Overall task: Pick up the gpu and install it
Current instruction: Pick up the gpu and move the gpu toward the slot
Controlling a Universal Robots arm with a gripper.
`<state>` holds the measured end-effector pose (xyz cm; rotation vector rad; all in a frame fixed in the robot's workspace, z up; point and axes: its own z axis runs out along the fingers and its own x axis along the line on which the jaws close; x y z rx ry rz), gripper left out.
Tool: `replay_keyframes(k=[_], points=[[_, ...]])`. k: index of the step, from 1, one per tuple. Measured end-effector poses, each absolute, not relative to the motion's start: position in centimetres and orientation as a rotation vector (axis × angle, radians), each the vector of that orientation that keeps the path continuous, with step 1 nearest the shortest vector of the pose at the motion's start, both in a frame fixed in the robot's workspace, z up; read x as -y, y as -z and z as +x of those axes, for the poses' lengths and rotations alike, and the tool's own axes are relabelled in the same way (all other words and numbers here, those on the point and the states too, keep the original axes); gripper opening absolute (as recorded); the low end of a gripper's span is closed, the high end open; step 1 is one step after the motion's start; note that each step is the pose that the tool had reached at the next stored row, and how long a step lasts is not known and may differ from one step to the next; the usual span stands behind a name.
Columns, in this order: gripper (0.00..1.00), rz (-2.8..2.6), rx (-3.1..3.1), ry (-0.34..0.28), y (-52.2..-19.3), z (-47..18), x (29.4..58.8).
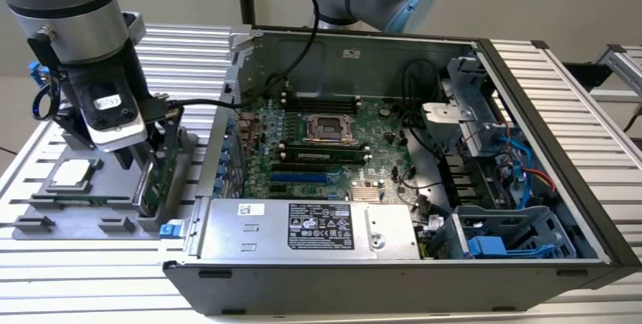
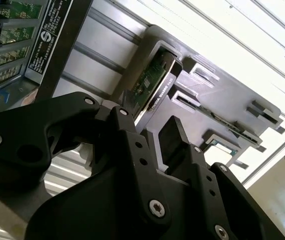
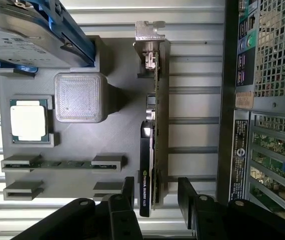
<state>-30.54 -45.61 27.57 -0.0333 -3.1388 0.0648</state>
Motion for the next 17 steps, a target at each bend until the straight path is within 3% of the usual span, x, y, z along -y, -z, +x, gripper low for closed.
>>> replay_keyframes(k=[17], points=[[1.0, -0.034, 3.141, -0.067, -26.93, -30.54, 45.54]])
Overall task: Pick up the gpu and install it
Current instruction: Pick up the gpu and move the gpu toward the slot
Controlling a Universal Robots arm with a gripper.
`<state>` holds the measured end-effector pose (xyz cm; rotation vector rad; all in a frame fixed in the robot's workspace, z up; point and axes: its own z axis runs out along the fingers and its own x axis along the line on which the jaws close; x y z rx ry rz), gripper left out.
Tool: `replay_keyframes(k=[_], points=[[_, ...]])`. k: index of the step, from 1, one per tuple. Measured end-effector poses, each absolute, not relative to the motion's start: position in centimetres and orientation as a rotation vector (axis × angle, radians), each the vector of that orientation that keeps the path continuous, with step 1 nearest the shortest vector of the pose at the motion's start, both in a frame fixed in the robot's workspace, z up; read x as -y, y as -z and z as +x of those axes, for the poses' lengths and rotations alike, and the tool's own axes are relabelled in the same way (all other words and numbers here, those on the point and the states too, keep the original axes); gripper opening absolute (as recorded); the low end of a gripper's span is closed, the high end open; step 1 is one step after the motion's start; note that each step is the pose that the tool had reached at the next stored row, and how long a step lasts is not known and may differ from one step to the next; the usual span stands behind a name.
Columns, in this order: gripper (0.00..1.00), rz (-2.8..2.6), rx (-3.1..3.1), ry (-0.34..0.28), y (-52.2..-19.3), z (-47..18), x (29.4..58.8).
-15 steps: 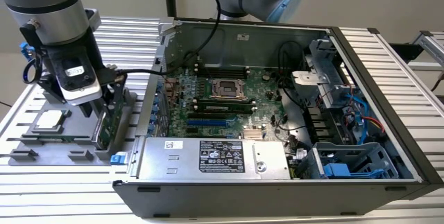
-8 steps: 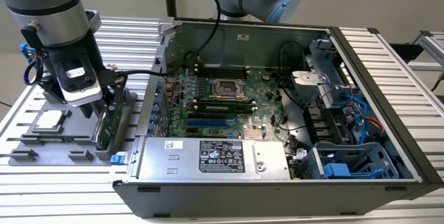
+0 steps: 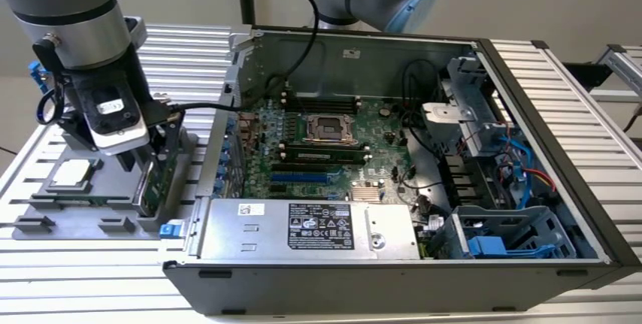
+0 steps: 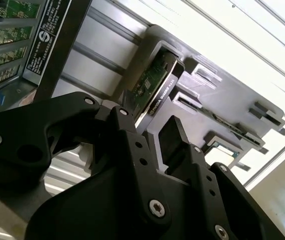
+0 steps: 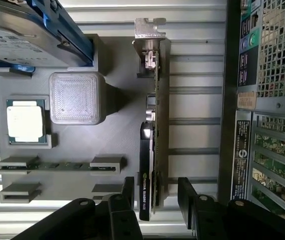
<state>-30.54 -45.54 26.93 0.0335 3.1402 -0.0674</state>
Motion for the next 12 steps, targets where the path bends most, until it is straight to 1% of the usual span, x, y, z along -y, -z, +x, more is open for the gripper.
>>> replay_keyframes(k=[12], points=[[1.0, 0.073, -3.135, 0.069, -25.98, -30.7, 44.65]])
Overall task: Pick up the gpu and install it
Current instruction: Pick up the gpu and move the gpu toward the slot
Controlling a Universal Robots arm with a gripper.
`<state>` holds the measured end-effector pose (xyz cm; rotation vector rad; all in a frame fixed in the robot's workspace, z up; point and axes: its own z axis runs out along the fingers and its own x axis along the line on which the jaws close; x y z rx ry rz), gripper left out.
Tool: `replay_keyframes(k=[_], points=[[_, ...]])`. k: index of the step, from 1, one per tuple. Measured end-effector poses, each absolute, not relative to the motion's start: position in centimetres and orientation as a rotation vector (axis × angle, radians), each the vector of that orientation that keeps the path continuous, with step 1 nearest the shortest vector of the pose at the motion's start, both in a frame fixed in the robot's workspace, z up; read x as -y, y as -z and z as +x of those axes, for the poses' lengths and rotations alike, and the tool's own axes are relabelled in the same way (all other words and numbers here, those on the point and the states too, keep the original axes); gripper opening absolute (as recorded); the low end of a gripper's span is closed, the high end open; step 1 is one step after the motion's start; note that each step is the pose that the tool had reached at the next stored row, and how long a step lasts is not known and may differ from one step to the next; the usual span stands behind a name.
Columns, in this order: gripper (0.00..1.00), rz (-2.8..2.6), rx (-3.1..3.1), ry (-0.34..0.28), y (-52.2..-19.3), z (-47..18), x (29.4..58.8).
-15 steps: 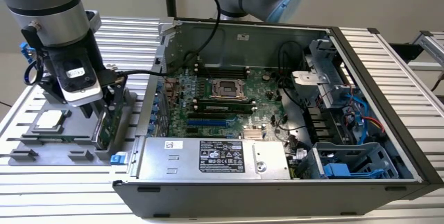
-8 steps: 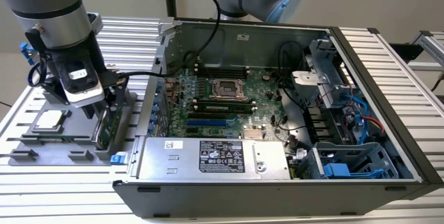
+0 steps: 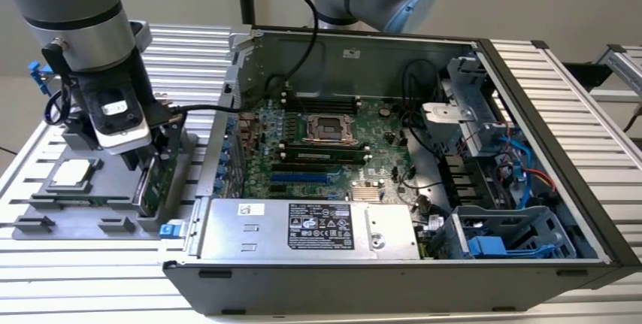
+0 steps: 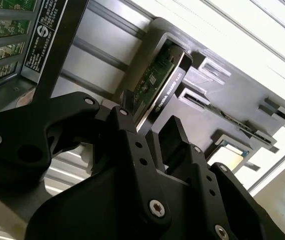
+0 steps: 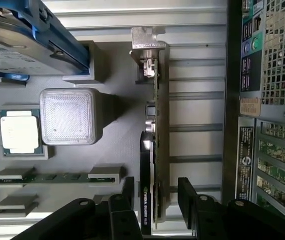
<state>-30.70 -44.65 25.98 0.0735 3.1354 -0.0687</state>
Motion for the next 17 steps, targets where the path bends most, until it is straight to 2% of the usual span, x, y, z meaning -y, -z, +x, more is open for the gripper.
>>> replay_keyframes(k=[17], points=[[1.0, 0.115, -3.133, 0.094, -24.8, -31.1, 43.1]])
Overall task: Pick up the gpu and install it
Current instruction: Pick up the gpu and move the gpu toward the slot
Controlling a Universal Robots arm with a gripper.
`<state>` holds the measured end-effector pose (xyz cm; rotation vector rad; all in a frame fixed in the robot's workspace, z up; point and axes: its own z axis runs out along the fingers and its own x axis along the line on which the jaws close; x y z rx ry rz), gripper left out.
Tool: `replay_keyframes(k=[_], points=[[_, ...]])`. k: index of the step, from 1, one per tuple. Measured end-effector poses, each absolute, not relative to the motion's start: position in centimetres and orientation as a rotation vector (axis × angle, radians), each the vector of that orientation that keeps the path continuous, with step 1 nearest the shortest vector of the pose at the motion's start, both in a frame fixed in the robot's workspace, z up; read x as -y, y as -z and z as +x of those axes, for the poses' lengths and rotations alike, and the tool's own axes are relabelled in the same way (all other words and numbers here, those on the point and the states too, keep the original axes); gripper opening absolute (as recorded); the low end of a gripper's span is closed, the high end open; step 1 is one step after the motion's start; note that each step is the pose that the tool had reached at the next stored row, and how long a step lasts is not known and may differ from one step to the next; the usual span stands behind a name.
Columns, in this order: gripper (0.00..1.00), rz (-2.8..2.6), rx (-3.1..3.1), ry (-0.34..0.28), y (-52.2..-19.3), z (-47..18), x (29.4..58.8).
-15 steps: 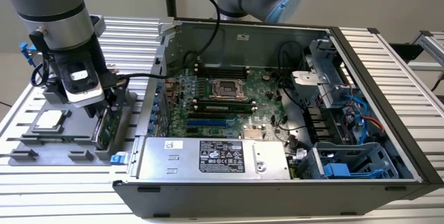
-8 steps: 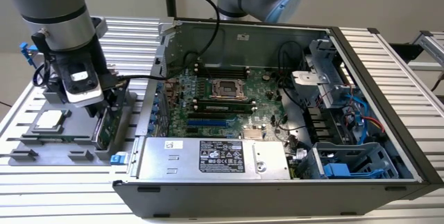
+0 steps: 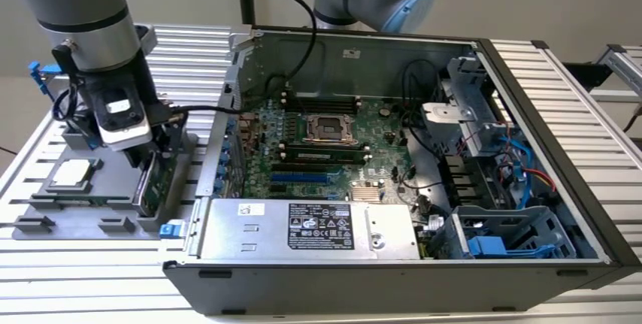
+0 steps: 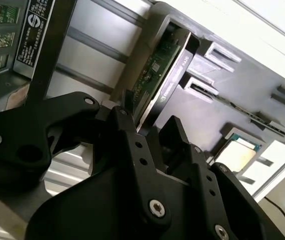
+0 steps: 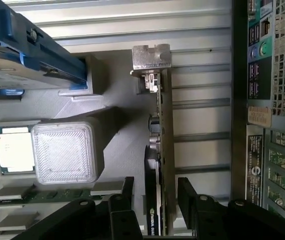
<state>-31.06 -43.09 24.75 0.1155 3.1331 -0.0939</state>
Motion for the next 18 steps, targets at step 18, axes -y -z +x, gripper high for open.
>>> replay_keyframes(k=[18], points=[[1.0, 0.047, -3.133, 0.096, -23.95, -31.18, 43.02]])
